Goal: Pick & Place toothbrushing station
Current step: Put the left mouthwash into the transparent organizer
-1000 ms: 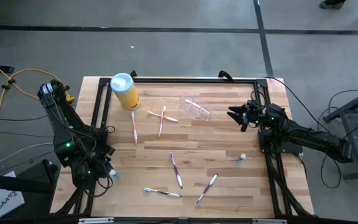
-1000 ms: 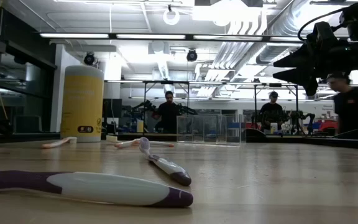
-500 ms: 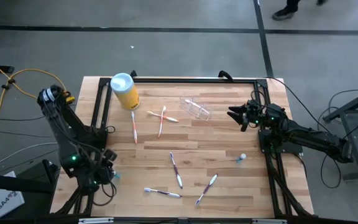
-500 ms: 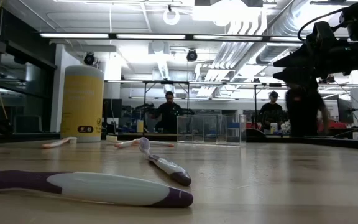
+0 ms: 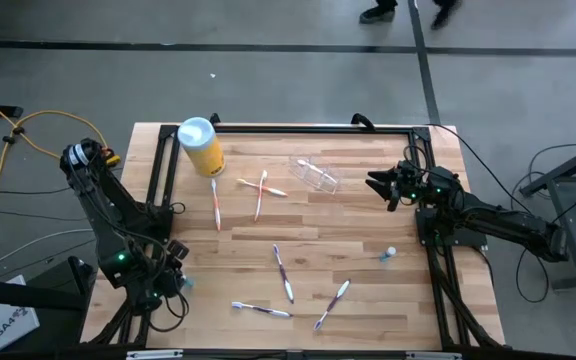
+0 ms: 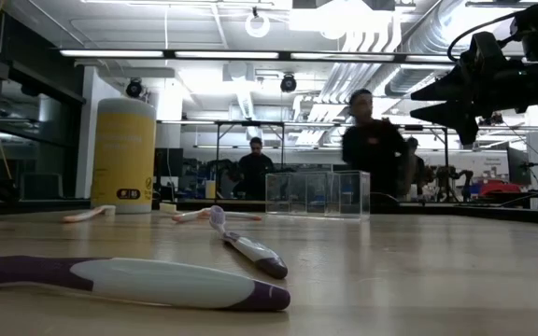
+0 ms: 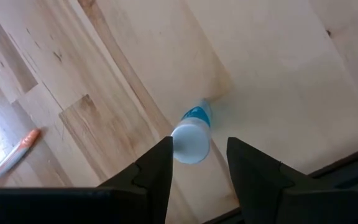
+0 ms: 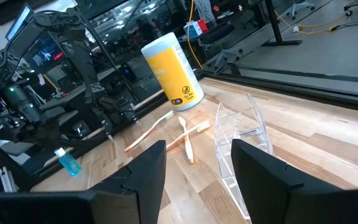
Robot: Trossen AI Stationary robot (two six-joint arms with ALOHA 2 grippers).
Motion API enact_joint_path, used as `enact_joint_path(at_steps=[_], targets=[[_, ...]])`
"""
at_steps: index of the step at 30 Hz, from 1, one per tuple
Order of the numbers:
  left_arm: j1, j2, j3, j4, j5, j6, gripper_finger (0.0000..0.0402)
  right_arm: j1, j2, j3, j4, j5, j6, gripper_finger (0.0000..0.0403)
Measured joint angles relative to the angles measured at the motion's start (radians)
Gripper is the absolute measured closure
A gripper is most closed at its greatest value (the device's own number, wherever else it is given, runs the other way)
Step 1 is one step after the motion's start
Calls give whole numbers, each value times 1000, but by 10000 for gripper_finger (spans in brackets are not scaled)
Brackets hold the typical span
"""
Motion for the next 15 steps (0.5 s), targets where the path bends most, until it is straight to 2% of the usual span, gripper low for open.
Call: enact_joint_path(at_steps=[15], targets=[[39,-1,0,-3,15,1,257,0,0,0,-14,0,0,229]])
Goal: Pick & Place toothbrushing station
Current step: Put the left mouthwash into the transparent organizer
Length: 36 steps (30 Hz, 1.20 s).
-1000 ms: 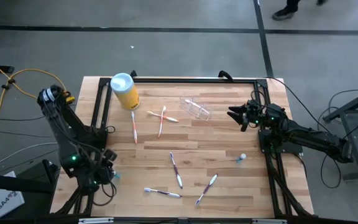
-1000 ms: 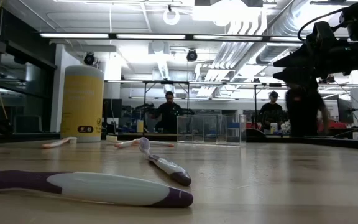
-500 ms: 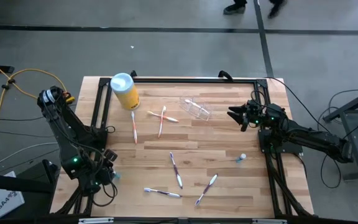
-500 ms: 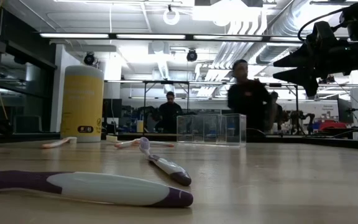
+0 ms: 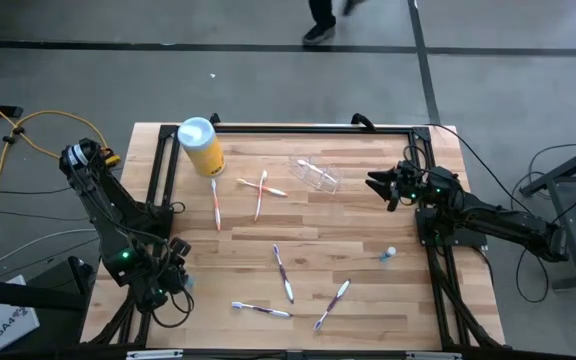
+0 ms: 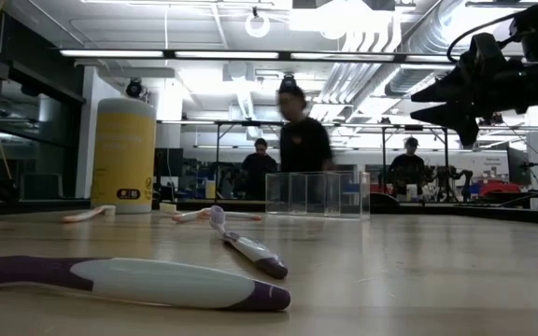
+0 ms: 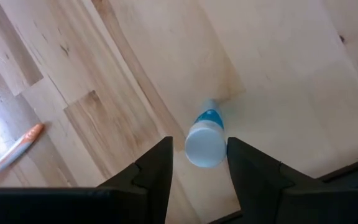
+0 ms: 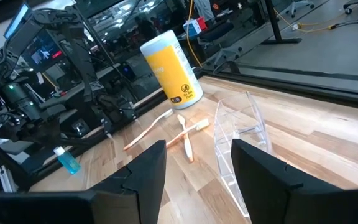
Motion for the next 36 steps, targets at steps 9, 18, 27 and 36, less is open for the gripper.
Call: enact_joint_path(at_steps=[9,18,27,36], targets=[[0,0,0,0,22,0,257,0,0,0,-10,0,0,229],[0,0,0,1,39,0,257,0,0,0,-10,-3,25,229],[0,0,0,1,40,0,257,0,0,0,-9,-3,26,229],[0,0,0,26,39,55,257,0,0,0,-9,-3,26,229]])
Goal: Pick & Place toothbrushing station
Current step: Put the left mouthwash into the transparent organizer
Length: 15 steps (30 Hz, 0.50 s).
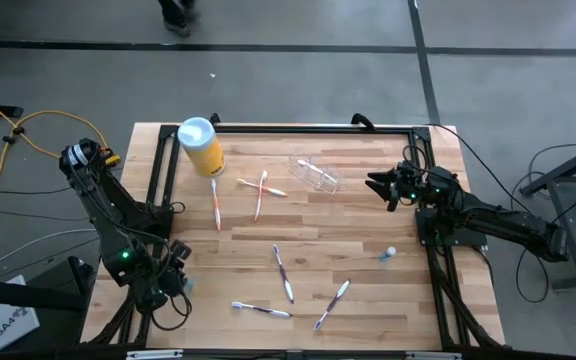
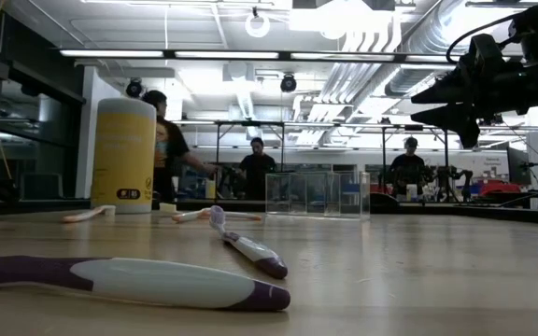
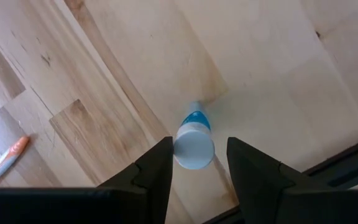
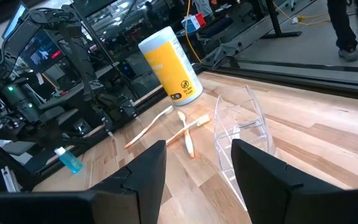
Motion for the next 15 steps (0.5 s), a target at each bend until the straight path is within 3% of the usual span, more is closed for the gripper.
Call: enact_joint_path(at_steps=[15], targets=[[2,0,0,0,-13,-1,257,0,0,0,0,-2,24,229]])
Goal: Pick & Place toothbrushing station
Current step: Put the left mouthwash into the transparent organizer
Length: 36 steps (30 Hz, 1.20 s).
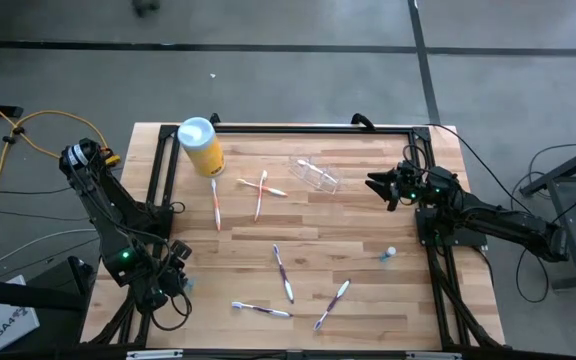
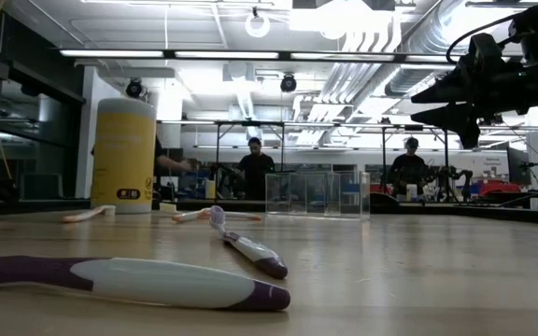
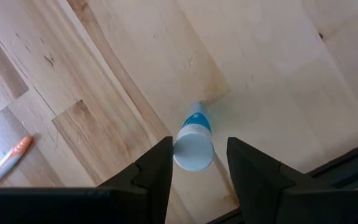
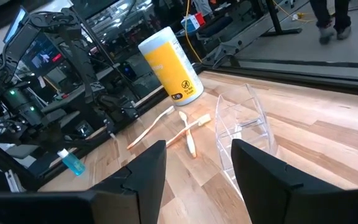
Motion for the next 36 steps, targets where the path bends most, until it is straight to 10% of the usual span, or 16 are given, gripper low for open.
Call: enact_joint_path(at_steps=[36], targets=[[0,0,-21,5,-13,-3,210,0,0,0,0,-3,0,229]])
